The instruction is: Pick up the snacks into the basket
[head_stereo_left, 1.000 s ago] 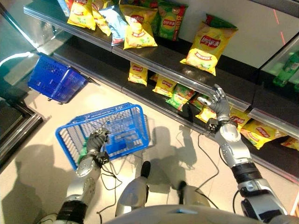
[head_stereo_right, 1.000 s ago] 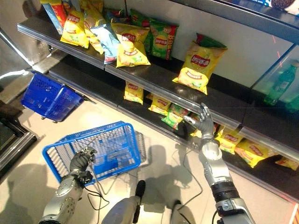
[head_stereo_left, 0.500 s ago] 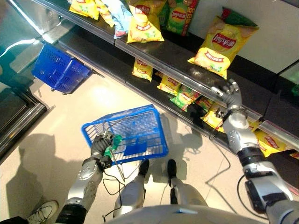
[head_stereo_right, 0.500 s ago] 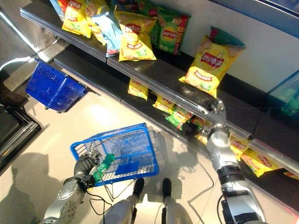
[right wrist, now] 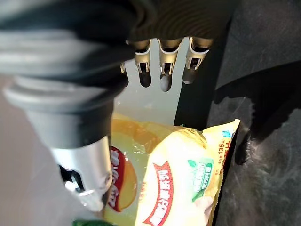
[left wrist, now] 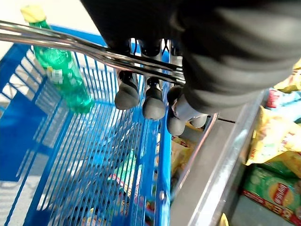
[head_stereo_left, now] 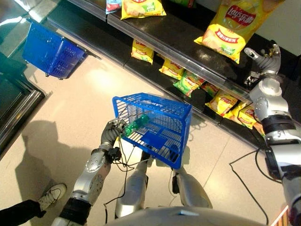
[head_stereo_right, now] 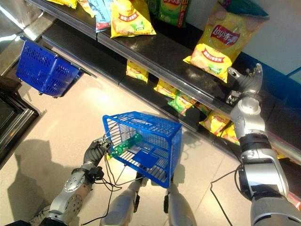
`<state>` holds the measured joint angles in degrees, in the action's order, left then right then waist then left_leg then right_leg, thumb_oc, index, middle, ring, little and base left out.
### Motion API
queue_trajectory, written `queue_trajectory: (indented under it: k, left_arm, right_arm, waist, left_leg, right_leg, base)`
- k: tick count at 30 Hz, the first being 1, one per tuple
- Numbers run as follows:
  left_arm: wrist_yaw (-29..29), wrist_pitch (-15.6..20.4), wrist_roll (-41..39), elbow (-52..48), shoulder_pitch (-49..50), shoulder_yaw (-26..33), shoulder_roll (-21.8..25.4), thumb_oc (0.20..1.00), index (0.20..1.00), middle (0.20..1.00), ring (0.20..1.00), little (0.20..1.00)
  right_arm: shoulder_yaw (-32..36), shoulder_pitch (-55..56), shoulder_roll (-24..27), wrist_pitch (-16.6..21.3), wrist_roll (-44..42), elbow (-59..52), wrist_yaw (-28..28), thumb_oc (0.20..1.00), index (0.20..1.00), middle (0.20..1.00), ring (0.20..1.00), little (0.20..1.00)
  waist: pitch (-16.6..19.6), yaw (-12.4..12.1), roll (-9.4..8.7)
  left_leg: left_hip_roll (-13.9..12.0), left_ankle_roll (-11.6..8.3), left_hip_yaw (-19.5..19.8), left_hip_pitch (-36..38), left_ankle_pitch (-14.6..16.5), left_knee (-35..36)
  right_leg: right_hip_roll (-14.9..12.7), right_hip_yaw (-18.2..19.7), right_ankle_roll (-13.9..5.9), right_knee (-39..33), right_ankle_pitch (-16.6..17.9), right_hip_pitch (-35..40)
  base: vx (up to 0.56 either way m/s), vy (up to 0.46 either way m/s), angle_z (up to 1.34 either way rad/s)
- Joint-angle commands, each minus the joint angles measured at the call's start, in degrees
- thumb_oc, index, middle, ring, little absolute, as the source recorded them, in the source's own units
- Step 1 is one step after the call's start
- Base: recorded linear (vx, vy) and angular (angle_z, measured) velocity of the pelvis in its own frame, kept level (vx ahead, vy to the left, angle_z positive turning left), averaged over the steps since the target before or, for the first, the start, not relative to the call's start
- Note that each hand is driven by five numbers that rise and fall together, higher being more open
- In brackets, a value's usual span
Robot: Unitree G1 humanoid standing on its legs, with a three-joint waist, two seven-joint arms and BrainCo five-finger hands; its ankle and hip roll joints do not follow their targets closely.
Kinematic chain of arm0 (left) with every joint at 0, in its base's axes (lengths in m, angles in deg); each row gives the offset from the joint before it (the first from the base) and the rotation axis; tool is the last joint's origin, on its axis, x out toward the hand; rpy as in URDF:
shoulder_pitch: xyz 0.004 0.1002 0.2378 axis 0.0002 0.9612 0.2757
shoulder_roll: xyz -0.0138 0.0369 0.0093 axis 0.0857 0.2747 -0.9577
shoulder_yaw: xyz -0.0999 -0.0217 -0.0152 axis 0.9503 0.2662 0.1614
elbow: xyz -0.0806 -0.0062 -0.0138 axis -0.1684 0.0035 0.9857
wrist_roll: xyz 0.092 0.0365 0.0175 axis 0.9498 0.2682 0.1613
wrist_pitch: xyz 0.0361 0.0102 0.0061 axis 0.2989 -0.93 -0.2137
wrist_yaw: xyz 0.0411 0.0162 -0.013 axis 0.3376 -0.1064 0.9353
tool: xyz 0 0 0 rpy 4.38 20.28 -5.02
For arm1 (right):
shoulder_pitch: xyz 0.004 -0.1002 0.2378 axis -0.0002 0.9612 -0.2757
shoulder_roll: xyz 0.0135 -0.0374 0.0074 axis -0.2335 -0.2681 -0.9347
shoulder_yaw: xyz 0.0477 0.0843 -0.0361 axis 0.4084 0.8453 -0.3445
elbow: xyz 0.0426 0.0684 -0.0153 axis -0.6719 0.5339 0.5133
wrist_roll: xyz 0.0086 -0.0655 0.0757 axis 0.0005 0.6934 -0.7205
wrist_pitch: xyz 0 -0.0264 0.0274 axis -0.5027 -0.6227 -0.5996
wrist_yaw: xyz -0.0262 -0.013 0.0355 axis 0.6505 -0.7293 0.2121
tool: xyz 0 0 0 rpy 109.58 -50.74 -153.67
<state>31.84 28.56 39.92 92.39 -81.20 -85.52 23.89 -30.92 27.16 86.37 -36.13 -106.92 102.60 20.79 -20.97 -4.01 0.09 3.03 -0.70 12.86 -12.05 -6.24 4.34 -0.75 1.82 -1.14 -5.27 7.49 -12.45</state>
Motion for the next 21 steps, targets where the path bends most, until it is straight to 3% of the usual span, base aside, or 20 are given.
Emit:
queue_trajectory:
  k: [1,11,21]
  left_arm:
    - [-0.43,8.55,-2.31,-12.15,-0.91,2.97,2.63,0.200,0.200,0.200,0.200,0.200]
    - [-2.06,9.59,-4.97,-17.05,-1.81,1.47,3.32,0.200,0.200,0.200,0.200,0.200]
    - [-4.17,10.18,-6.28,-18.37,-3.91,-2.07,3.61,0.200,0.200,0.200,0.200,0.200]
  right_arm:
    - [-5.07,-6.94,4.64,2.45,-2.44,3.79,0.13,1.000,1.000,1.000,1.000,1.000]
    - [-8.24,-15.65,7.64,1.24,-11.33,16.17,-5.23,1.000,1.000,1.000,1.000,1.000]
    - [-8.44,-20.51,13.78,0.72,-16.68,23.07,-8.86,1.000,1.000,1.000,1.000,1.000]
  waist:
    - [3.51,-1.19,-1.63]
    - [-0.19,-2.76,-0.33]
    - [-1.15,-5.33,2.65]
  left_leg:
    - [1.87,-0.91,0.59,0.03,6.25,-4.54]
    - [1.87,-1.65,1.84,-2.31,4.86,-4.20]
    - [1.52,-3.01,5.58,-4.13,1.61,-0.65]
  right_leg:
    - [-1.55,0.39,-4.33,3.50,-6.07,-0.38]
    - [-1.63,-0.97,-4.02,4.41,-6.43,-2.60]
    - [-1.99,-4.81,-3.84,5.42,-7.30,-4.98]
  base:
    - [0.00,0.000,0.00]
    - [-0.02,-0.034,0.09]
    - [-0.01,-0.065,0.19]
